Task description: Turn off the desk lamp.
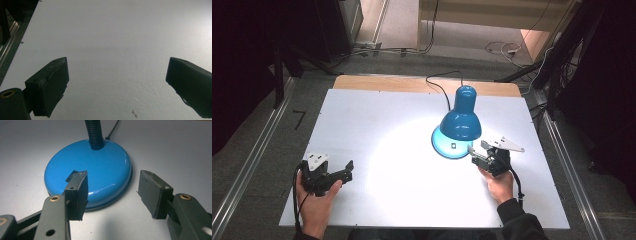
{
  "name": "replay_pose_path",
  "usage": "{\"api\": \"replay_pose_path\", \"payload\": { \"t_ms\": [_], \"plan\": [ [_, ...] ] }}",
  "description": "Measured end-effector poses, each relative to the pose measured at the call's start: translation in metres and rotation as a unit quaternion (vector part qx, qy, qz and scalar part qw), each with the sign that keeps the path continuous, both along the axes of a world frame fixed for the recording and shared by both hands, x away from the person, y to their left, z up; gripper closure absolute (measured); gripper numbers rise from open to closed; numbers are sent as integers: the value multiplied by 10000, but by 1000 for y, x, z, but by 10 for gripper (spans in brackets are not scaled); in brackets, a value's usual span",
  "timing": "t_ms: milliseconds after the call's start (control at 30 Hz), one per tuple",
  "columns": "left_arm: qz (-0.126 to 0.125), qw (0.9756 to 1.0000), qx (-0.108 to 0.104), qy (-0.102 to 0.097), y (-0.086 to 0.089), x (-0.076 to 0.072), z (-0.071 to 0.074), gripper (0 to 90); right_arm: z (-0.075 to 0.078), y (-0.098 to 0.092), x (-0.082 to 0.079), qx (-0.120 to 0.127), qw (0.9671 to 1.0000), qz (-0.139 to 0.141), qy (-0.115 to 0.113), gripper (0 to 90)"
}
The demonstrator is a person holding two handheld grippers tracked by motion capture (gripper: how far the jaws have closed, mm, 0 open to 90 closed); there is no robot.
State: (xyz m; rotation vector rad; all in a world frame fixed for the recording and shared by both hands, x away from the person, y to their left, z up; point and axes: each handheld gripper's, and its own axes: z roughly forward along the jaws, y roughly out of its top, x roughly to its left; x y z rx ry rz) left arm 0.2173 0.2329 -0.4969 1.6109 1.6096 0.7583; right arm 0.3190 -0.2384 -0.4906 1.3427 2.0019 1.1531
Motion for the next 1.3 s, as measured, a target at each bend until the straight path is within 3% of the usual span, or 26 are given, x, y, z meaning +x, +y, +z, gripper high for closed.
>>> {"api": "replay_pose_path", "payload": {
  "t_ms": [67,100,133,167,233,300,333,500,633,667,700,767,967,1300],
  "plan": [
    [-4,10000,2,4,0,0,0,53,-1,3,0,-94,10000,-14,-28,396],
    [-4,10000,5,4,0,0,0,53,-4,9,1,-179,9998,86,-31,477],
    [-8,10000,8,6,0,0,0,53,-4,9,1,-179,9998,86,-31,477],
    [2,10000,-6,-8,0,0,0,53,-5,12,1,-221,9995,228,0,543],
    [1,10000,-4,-13,0,0,0,53,-5,13,2,-175,9993,314,36,567],
    [-1,10000,-6,-15,0,0,0,53,-6,14,2,-72,9990,440,-29,692],
    [-2,10000,-5,-18,0,0,0,53,-6,14,2,-72,9990,440,-29,692],
    [-1,10000,5,-17,0,-1,0,53,-7,19,1,-52,9970,682,-375,859],
    [5,10000,7,-18,1,-1,1,53,-7,21,1,8,9961,768,-439,875],
    [5,10000,10,-19,1,-1,1,53,-7,21,2,-26,9961,781,-402,875],
    [0,10000,8,-19,1,-1,1,53,-8,23,3,-212,9960,810,-314,875],
    [3,10000,9,-19,1,-1,1,53,-8,24,4,-247,9960,809,-300,875],
    [13,10000,4,-23,1,-1,1,53,-8,27,7,-59,9965,804,-207,877],
    [19,10000,11,-12,1,-1,1,54,-10,34,10,29,9962,857,-169,877]
  ]
}}
